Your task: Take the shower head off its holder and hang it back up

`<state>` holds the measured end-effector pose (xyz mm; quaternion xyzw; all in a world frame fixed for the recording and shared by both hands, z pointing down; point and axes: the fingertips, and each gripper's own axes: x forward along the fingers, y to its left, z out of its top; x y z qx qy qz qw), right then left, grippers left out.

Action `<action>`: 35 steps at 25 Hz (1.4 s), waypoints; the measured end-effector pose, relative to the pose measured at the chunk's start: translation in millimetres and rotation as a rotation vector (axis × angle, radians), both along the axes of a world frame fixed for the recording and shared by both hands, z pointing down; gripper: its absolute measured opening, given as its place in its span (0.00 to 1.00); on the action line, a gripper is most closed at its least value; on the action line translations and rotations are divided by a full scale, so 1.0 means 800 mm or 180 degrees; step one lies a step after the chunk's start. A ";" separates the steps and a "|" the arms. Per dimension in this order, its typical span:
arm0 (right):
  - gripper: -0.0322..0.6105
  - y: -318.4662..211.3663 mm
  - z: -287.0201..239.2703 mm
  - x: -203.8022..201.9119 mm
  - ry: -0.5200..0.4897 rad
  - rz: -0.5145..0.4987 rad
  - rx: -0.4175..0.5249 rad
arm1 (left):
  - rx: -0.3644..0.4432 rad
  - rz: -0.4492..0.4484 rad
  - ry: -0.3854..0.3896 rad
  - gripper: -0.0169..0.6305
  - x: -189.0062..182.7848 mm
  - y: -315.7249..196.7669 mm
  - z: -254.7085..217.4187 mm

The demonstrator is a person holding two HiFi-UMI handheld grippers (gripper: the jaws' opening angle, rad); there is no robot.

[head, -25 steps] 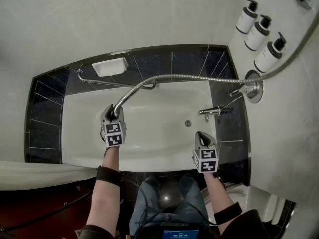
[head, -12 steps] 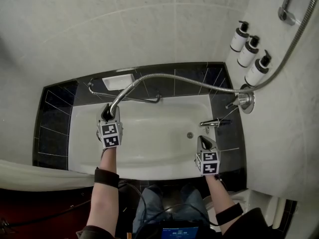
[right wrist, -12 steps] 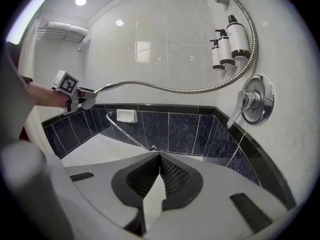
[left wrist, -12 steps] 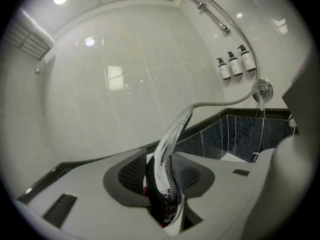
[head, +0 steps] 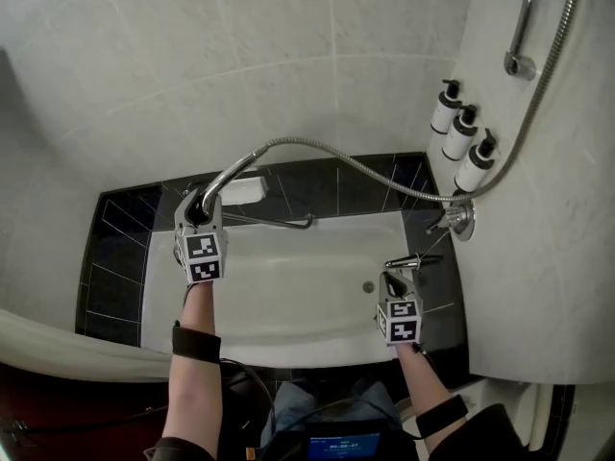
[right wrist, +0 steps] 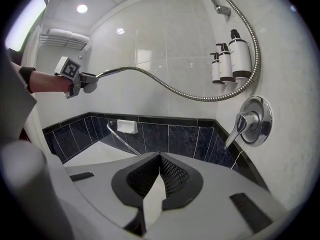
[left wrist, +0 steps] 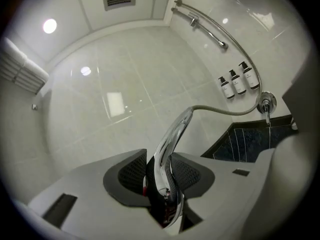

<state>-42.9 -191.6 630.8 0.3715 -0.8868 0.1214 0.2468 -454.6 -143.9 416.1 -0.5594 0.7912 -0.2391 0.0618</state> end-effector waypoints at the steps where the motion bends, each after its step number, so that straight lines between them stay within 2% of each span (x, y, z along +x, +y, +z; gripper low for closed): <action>1: 0.09 -0.002 -0.005 0.000 -0.0014 -0.0001 0.0021 | 0.0011 0.0012 -0.0060 0.25 0.001 -0.003 -0.013; 9: 0.09 -0.017 -0.041 0.007 -0.0090 0.0033 0.0147 | 0.0259 0.0110 -0.0419 0.25 0.012 -0.035 -0.129; 19: 0.09 -0.058 -0.115 0.025 -0.0256 0.0122 0.0425 | 0.0657 0.0341 -0.0807 0.25 0.047 -0.084 -0.323; 24: 0.09 -0.081 -0.171 0.034 -0.0337 0.0151 0.0598 | 0.0757 0.0507 -0.1150 0.25 0.078 -0.099 -0.428; 35: 0.09 -0.111 -0.267 0.022 -0.0525 0.0047 0.0929 | 0.0995 0.0825 -0.1546 0.25 0.156 -0.129 -0.622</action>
